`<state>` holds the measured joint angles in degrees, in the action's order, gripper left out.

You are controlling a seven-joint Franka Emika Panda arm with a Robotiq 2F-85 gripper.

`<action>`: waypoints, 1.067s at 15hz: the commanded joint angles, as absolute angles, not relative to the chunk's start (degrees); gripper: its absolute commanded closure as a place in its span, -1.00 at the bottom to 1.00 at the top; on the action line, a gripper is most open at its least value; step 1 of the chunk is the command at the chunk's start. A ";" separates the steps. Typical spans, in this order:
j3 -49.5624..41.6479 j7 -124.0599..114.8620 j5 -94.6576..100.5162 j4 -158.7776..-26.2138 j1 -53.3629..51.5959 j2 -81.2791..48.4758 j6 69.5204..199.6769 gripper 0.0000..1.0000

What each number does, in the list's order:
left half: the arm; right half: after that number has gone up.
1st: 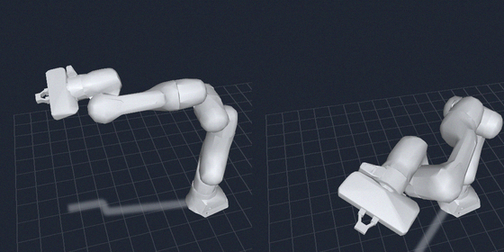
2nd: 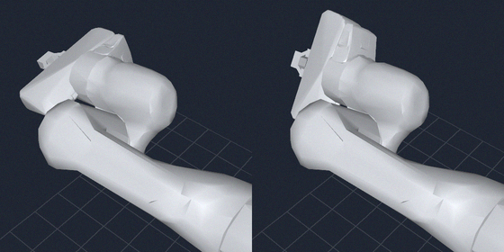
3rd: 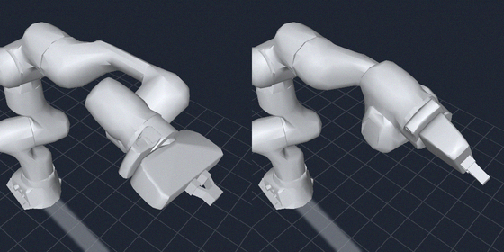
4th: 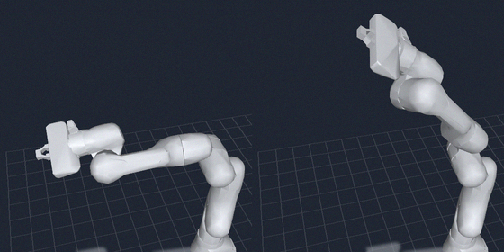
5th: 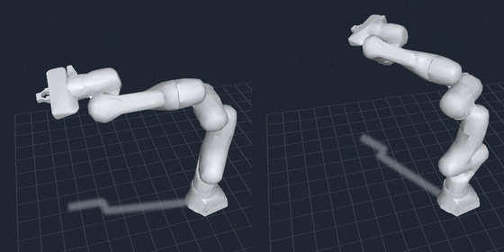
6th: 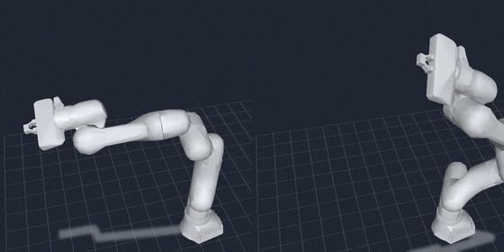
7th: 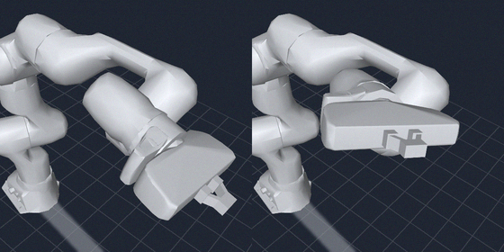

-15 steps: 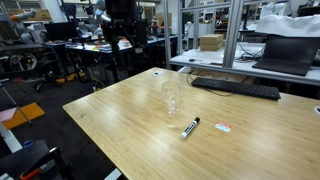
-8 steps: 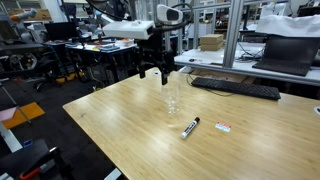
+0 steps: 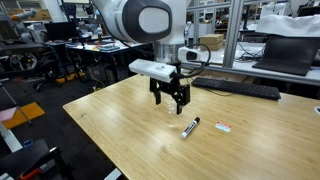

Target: Put the marker in the glass

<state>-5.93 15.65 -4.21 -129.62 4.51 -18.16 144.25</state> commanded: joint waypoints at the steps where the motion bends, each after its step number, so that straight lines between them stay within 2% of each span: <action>1: -5.66 11.50 -3.10 -126.22 5.93 -20.25 140.47 -1.00; 2: -4.66 13.84 -3.35 -127.82 6.44 -20.30 143.52 -1.00; 16: -4.48 14.85 -4.38 -124.29 8.23 -21.71 139.42 -1.00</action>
<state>-5.89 12.44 -4.03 -126.74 5.55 -20.85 142.06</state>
